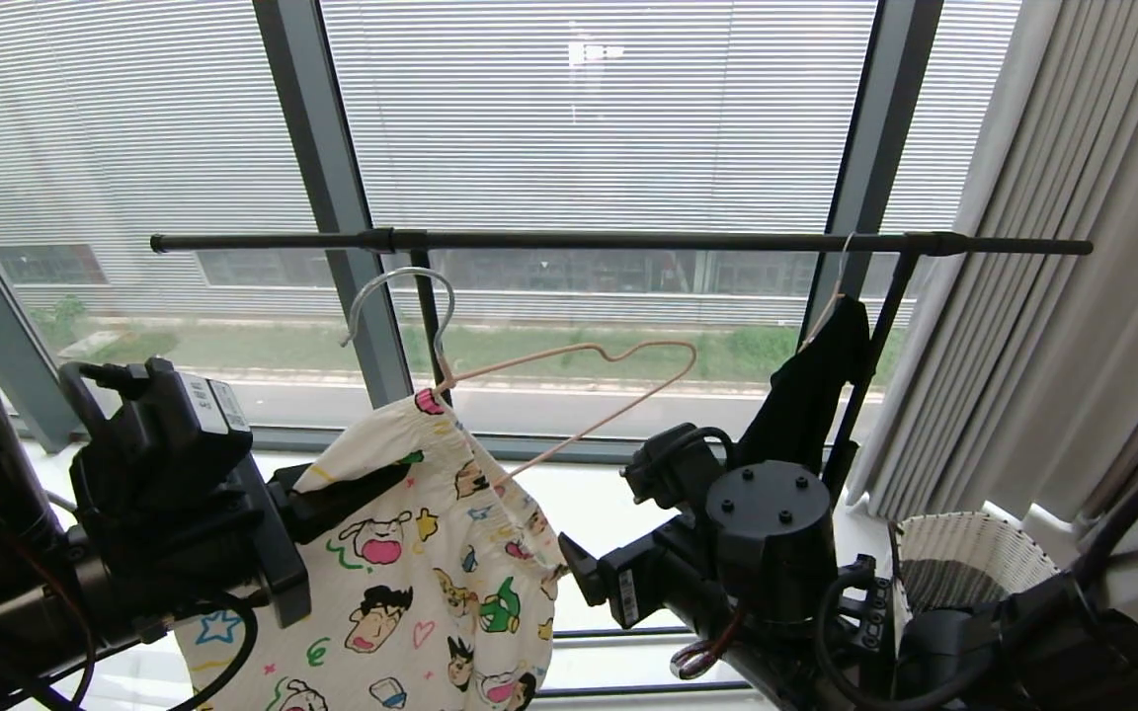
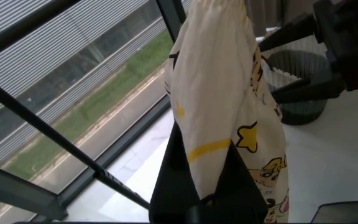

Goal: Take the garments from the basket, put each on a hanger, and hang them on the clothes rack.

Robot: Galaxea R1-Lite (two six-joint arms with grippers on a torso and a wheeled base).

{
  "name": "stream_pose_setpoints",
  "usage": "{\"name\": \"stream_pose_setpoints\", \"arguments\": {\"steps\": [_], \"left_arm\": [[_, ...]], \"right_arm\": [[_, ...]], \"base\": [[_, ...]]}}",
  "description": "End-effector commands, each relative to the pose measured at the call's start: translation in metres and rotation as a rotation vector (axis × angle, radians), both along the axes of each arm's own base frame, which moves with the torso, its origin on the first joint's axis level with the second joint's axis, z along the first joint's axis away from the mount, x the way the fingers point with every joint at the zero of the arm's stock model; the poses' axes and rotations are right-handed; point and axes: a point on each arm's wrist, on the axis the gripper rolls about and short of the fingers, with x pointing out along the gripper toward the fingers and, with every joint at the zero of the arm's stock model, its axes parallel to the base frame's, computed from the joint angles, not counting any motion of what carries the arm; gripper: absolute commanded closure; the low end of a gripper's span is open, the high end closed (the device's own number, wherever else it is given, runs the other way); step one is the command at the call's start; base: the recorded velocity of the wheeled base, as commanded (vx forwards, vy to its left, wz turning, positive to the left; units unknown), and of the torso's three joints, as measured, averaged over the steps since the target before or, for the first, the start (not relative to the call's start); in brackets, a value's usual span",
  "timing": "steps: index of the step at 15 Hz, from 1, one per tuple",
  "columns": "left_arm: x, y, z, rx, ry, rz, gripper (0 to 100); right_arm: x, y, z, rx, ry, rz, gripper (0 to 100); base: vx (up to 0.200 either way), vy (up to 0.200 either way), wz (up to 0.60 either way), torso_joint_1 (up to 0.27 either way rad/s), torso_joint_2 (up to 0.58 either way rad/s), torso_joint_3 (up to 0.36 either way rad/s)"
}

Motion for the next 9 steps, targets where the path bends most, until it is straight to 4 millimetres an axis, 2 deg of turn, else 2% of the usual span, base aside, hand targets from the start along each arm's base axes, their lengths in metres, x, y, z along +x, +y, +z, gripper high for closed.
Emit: {"name": "stream_pose_setpoints", "arguments": {"steps": [1,5,9], "left_arm": [[-0.005,-0.001,0.005,-0.007,-0.023,-0.018,100],[-0.01,-0.012,0.004,-0.006,-0.025,-0.086,100],[-0.009,-0.013,0.005,-0.005,-0.027,-0.087,100]], "right_arm": [[0.008,0.008,-0.016,-0.032,0.018,-0.007,0],[0.006,0.009,-0.017,-0.038,0.015,-0.001,0],[-0.009,0.018,-0.018,-0.081,-0.014,0.07,0]], "base": [[0.0,0.0,0.0,0.0,0.0,0.0],[0.0,0.0,0.0,0.0,0.0,0.0],[0.0,0.0,0.0,0.0,0.0,0.0]]}}
